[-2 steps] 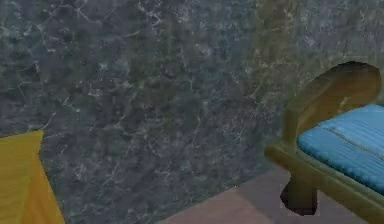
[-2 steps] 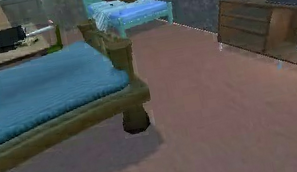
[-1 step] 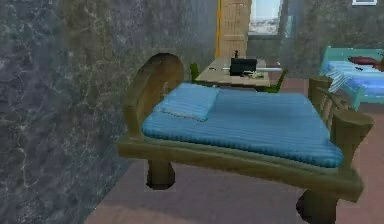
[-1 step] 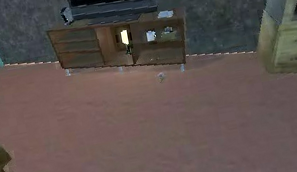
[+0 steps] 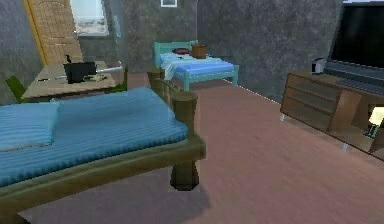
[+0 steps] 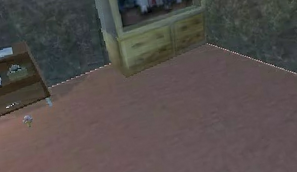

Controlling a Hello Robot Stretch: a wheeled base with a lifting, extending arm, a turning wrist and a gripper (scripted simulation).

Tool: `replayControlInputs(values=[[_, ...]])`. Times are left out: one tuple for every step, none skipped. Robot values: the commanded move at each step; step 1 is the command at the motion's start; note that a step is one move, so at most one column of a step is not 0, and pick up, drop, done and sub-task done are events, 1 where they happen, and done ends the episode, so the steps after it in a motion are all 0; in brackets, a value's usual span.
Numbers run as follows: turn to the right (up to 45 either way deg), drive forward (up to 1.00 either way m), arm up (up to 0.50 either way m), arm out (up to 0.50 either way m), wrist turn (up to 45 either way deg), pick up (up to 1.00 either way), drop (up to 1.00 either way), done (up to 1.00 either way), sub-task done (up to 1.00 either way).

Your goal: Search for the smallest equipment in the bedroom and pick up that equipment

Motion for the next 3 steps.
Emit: replayControlInputs(values=[[0.0,0.05,0.0,0.0,0.0,0.0,0.0,0.0,0.0],[-45.0,0.0,0.0,0.0,0.0,0.0,0.0,0.0,0.0],[-3.0,0.0,0.0,0.0,0.0,0.0,0.0,0.0,0.0]])
